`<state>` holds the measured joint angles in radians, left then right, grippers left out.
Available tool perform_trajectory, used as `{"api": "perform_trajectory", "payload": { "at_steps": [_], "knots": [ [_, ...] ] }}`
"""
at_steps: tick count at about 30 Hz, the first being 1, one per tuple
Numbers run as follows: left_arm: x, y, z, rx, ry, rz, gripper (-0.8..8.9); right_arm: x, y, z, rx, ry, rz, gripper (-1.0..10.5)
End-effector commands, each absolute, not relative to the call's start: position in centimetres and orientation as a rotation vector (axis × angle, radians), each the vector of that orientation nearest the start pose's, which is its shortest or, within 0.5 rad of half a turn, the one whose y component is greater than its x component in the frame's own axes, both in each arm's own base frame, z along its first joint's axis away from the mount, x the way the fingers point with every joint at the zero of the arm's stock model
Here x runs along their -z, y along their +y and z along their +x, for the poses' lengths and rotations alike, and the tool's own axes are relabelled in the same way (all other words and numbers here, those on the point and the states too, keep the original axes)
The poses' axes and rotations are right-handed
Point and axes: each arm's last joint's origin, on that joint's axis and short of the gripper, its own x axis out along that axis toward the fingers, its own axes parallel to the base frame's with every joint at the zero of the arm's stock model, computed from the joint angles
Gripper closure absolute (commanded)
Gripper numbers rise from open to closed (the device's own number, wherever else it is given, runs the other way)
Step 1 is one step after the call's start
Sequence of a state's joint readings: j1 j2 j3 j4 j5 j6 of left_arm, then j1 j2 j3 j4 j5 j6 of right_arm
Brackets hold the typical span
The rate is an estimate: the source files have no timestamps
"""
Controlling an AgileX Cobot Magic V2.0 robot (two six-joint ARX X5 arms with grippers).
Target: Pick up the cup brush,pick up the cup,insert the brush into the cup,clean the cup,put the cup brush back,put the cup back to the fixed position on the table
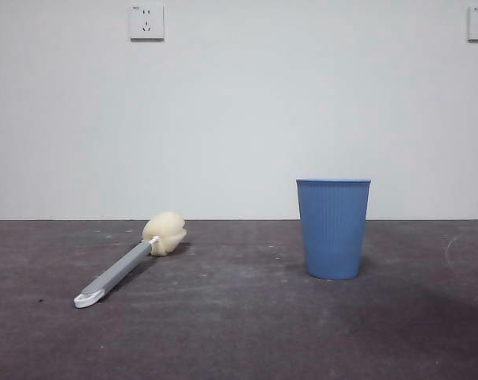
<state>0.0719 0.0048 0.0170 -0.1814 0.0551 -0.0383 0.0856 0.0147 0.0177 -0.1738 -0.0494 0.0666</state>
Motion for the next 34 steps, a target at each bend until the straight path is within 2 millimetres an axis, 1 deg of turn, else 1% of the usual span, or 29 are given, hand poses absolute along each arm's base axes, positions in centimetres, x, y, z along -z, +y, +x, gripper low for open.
{"api": "perform_trajectory", "payload": {
  "at_steps": [1,6,9,12,15,21,24,29,34],
  "knots": [
    [-14.7,0.6,9.6,-0.026,0.172,-0.057,8.17,-14.7,1.0,9.6,-0.125,0.198,0.116,9.5],
    [-14.8,0.6,9.6,-0.025,0.171,-0.073,8.17,-14.7,1.0,9.6,-0.116,0.204,0.218,9.5],
    [-15.1,0.5,9.6,-0.022,0.161,-0.11,8.19,-14.9,1.0,9.6,-0.12,0.181,0.236,9.5],
    [-16.1,0.5,9.4,0.0,0.142,-0.14,8.21,-15.7,1.0,9.6,-0.135,0.152,0.299,9.6],
    [-17.7,0.3,9.0,0.04,0.119,-0.165,8.21,-17.0,1.1,9.4,-0.169,0.128,0.319,9.6],
    [-21.3,0.2,7.9,0.052,0.066,-0.241,8.21,-20.4,1.3,9.5,-0.237,0.126,0.326,9.6],
    [-23.1,0.1,7.3,0.063,0.058,-0.249,8.21,-22.7,1.5,10.0,-0.292,0.148,0.319,9.6],
    [-26.3,-0.2,6.7,0.157,0.127,-0.248,8.21,-26.9,2.0,11.4,-0.415,0.265,0.243,9.6],
    [-29.2,-0.5,7.3,0.26,0.232,-0.218,8.21,-30.4,2.4,12.7,-0.538,0.413,0.158,9.6]
  ]
}}
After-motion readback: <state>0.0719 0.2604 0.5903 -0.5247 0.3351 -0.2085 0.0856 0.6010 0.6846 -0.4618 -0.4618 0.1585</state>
